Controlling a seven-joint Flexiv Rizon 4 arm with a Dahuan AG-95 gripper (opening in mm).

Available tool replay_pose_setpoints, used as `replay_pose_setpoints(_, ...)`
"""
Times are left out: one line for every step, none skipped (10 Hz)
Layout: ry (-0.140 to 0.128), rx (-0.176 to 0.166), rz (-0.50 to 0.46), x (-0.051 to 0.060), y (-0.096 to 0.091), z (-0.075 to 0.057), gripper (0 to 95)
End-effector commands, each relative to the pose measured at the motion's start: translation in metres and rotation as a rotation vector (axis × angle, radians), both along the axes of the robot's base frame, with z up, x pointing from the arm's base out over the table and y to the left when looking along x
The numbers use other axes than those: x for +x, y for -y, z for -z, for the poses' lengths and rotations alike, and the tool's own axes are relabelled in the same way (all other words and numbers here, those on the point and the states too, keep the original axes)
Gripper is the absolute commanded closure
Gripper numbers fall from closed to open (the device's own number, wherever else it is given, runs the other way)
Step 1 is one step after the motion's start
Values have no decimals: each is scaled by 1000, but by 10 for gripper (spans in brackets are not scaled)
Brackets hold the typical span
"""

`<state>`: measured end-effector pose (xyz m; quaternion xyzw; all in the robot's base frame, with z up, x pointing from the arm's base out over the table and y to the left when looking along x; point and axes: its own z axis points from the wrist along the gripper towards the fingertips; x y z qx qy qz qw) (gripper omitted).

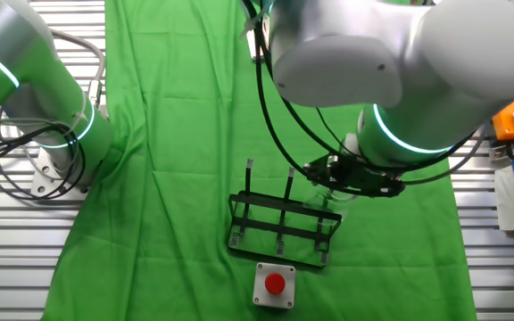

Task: Take the cup off the cup rack

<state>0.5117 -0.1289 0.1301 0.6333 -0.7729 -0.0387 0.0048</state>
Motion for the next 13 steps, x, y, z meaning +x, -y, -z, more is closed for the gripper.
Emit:
replay_pose_setpoints(5, 0, 8, -2, -2, 2, 0)
replay_pose_setpoints(7, 1, 14, -3, -3, 4, 0)
replay_pose_setpoints(9, 3, 19, -4, -4, 6, 0)
replay_pose_setpoints(11, 3, 20, -3, -5, 7, 0)
replay_pose_setpoints(11, 6, 18, -2, -5, 8, 0)
replay_pose_setpoints(11, 7, 17, -1, -5, 10, 0)
replay_pose_setpoints(10, 11, 22, -1, -4, 12, 0)
replay_pose_setpoints(10, 11, 23, -1, -4, 12, 0)
replay_pose_setpoints(9, 17, 31, -1, -4, 13, 0)
replay_pose_setpoints(9, 19, 35, -1, -5, 14, 0)
replay_pose_setpoints(9, 19, 32, 0, -7, 16, 0)
replay_pose_setpoints(10, 19, 31, 1, -8, 17, 0)
replay_pose_setpoints(11, 19, 38, 1, -9, 19, 0)
